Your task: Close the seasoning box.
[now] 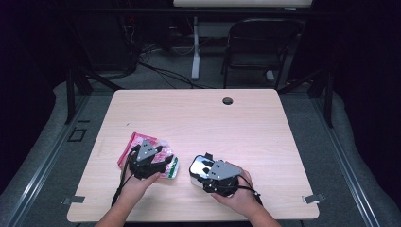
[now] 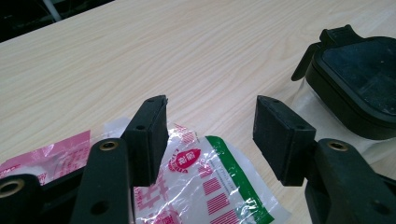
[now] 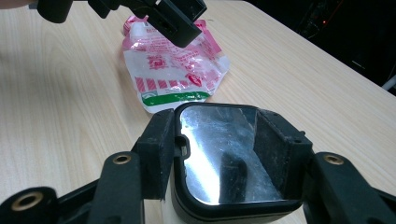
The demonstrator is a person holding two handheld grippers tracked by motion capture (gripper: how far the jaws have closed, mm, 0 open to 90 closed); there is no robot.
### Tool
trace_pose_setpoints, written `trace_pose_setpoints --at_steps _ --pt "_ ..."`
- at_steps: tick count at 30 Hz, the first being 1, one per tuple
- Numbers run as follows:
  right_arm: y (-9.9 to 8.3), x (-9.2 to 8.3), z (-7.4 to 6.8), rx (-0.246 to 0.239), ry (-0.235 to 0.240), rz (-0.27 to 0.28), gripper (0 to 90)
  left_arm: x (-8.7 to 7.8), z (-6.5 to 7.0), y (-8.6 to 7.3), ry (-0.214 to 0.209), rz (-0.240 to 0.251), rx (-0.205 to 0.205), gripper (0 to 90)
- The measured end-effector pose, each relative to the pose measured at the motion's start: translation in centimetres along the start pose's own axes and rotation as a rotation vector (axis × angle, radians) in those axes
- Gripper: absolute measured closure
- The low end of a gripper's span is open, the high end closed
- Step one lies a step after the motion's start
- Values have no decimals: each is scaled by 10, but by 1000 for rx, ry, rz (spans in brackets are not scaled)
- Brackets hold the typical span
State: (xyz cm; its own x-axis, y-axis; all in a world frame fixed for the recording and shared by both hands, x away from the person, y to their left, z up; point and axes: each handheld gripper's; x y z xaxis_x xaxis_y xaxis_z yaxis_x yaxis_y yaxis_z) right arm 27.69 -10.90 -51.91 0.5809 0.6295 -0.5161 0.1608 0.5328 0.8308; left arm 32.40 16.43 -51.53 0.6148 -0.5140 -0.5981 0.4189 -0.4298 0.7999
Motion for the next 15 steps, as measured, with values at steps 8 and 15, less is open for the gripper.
trace_pose_setpoints --at_steps 8,15 --pt "1 -1 0 23 18 16 464 0 -1 0 2 1 -3 451" --pt "1 -3 4 61 27 31 464 -1 -2 0 3 3 -6 450"
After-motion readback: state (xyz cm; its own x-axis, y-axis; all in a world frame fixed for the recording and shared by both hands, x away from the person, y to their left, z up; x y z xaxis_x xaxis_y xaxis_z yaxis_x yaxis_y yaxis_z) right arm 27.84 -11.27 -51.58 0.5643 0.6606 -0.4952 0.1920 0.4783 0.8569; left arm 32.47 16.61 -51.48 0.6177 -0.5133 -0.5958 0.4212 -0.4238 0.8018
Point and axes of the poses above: each handheld gripper's, and its own axes: x roughly forward along the jaws, y roughly out of its top, z roughly to its right, and after that the axes turned 3 degrees about -z, right-handed
